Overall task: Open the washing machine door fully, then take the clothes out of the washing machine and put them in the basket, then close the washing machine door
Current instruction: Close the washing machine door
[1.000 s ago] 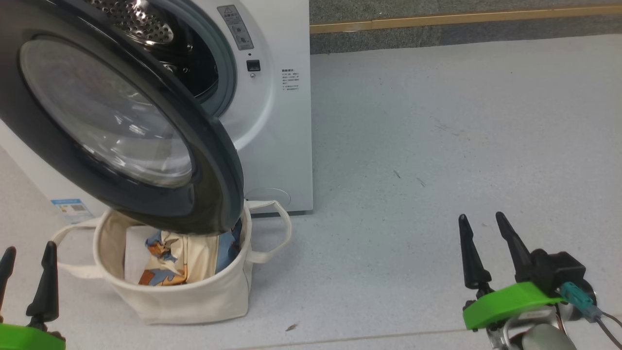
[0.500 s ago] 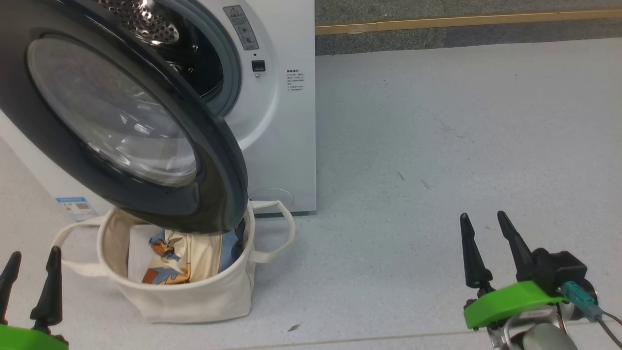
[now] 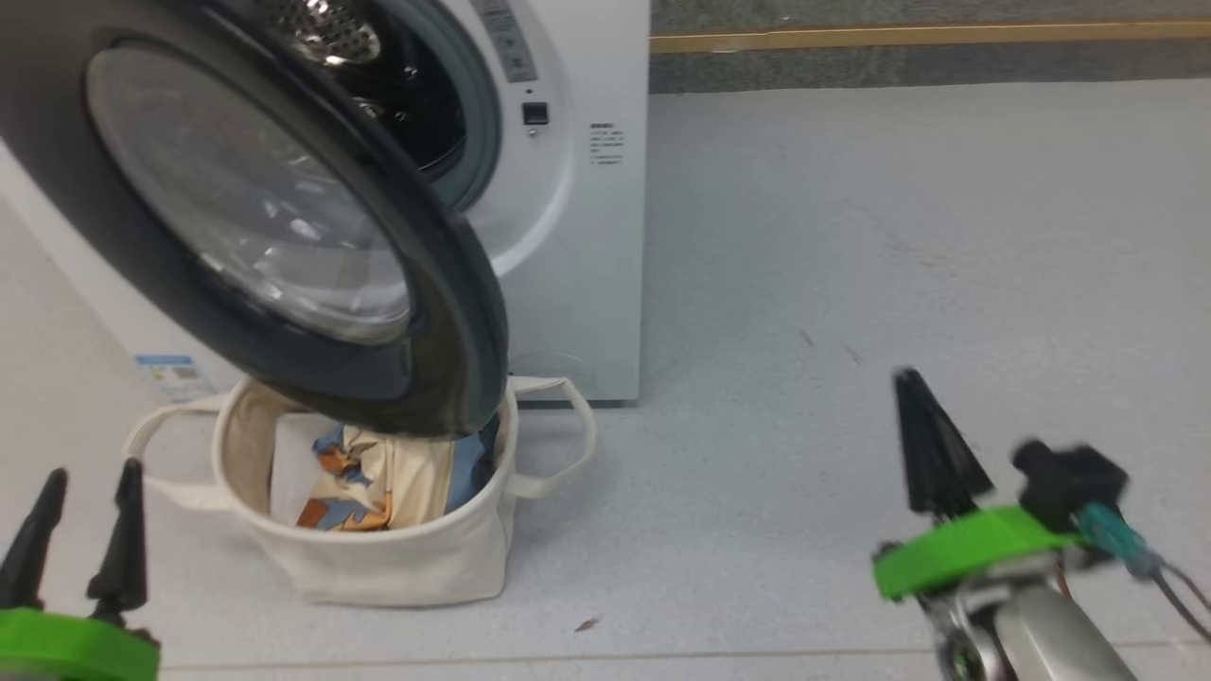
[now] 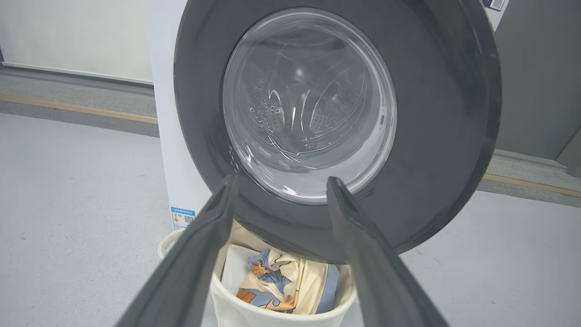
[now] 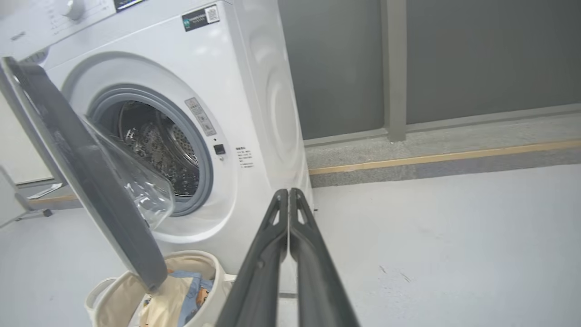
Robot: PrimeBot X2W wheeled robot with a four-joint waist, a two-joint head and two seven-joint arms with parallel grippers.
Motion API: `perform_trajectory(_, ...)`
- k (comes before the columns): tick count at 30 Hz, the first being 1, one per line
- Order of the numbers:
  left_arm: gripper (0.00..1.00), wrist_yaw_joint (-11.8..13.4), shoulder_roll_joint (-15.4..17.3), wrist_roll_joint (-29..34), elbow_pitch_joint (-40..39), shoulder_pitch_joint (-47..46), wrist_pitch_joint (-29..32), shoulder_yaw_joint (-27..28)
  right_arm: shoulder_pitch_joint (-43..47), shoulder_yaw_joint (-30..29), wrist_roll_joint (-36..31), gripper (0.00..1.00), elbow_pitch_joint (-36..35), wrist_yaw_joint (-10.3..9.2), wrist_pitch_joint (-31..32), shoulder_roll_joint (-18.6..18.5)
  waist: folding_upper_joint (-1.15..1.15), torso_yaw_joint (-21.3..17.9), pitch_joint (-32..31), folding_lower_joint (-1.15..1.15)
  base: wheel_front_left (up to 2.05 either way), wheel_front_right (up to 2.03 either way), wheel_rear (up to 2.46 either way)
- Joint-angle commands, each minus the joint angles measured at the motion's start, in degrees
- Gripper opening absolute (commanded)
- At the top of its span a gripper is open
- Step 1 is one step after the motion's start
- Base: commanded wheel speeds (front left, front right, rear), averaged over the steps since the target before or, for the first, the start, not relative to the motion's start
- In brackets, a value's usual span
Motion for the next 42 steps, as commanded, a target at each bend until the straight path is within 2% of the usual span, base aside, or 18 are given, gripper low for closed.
perform_trajectory(1, 1.00, -0.35, 1.18, 1.09, -1.21, -4.17, -0.72, 2.05, -5.31, 2.99, 0.79, 0.00, -3.28, 0.23, 0.75, -0.56, 0.00, 1.60, 0.97, 0.00, 0.00, 0.00, 0.00)
perform_trajectory(7, 1.00, -0.57, -3.30, 3.52, -0.69, -7.94, -0.73, -0.40, -14.12, 11.49, 3.70, 0.00, -4.38, 0.23, 2.87, 0.27, 0.00, 7.18, 3.19, 0.00, 0.00, 0.00, 0.00)
perform_trajectory(13, 1.00, -1.27, -7.67, 6.40, 1.10, -10.99, -0.74, -3.47, -22.49, 18.95, 6.14, 0.00, -1.24, 0.23, 2.95, 2.90, 0.00, 12.98, 4.26, 0.00, 0.00, 0.00, 0.00)
perform_trajectory(19, 1.00, -1.93, -10.82, 7.99, 2.30, -12.75, -0.74, -5.30, -28.79, 24.31, 8.25, 0.00, 5.08, 0.23, 2.96, 4.97, 0.00, 16.87, 4.94, 0.00, 0.00, 0.00, 0.00)
perform_trajectory(23, 1.00, -2.51, -13.21, 8.86, 3.23, -13.91, -0.74, -5.73, -34.96, 28.56, 10.85, 0.00, 14.60, 0.23, 2.22, 6.29, 0.00, 18.94, 6.36, 0.00, 0.00, 0.00, 0.00)
perform_trajectory(34, 1.00, -3.16, -17.17, 10.61, 3.19, -15.46, -0.74, -5.90, -42.92, 31.41, 19.96, 0.00, 29.06, 0.23, -0.61, 6.59, 0.00, 20.61, 9.49, 0.00, 0.00, 0.00, 0.00)
perform_trajectory(42, 1.00, -3.31, -20.05, 11.99, 1.33, -16.29, -0.74, -6.40, -48.80, 25.50, 25.88, 0.00, 38.83, 0.23, -1.94, 6.60, 0.00, 20.92, 12.30, 0.00, 0.00, 0.00, 0.00)
